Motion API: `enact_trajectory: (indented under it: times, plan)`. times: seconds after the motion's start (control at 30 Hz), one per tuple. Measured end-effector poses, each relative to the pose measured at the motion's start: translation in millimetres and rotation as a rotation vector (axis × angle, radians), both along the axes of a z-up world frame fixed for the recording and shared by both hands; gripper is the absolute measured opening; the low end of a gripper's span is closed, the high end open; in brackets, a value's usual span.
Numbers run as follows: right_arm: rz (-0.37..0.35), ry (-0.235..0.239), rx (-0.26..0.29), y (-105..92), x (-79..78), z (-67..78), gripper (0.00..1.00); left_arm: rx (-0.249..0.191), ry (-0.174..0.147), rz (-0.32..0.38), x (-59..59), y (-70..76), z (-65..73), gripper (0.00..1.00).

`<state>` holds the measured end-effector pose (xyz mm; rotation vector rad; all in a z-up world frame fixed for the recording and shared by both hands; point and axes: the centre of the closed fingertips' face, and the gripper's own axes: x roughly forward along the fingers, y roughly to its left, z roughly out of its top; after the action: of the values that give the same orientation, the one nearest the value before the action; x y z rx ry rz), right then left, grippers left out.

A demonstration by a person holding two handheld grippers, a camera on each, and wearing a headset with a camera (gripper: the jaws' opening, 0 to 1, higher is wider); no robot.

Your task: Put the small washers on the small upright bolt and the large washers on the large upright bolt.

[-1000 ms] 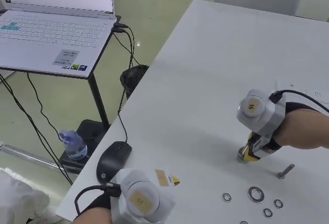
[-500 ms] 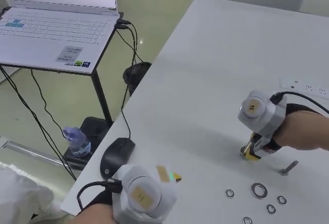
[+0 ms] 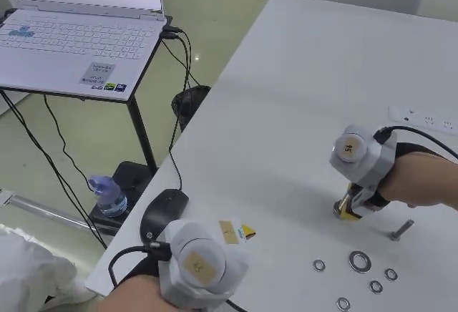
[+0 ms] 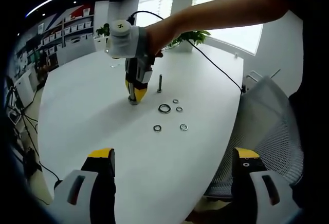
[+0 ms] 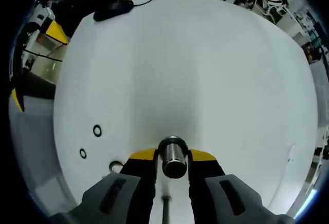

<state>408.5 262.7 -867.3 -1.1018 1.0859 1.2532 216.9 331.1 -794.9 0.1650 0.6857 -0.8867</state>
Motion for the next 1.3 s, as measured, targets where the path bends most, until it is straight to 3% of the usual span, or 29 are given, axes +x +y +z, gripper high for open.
enact_trajectory:
  times: [0.33,0.5,0.57,0.67,0.73,0.8,1.13,1.3]
  plan:
    - [0.002,0.009,0.041,2.6,-8.7,7.7,0.28,0.001,-0.032,0.015,7.9,-0.1,5.2,0.96]
    - [0.0,-0.016,0.06,-1.3,-7.5,17.6,0.33,-0.009,-0.042,0.015,11.2,-5.6,7.6,0.97]
    - [-0.008,-0.018,0.091,-0.8,-7.8,23.4,0.35,-0.029,-0.045,0.02,12.9,-9.0,10.1,0.98]
    - [-0.025,-0.016,0.146,-0.4,-6.5,27.9,0.36,-0.014,-0.046,0.016,13.9,-10.1,9.6,0.97]
    - [-0.028,-0.016,0.154,-3.9,-8.0,33.5,0.38,-0.008,-0.043,0.011,13.4,-11.1,9.1,0.96]
    - [-0.012,-0.043,0.173,-5.7,-8.3,40.2,0.38,-0.001,-0.045,0.008,12.9,-11.8,8.3,0.95]
    - [-0.061,-0.077,0.298,-15.4,-16.6,66.1,0.44,0.01,-0.043,0.006,14.0,-14.1,6.2,0.94]
    - [-0.054,-0.073,0.28,-28.0,-24.2,65.4,0.44,0.016,-0.041,0.006,15.1,-14.3,6.0,0.93]
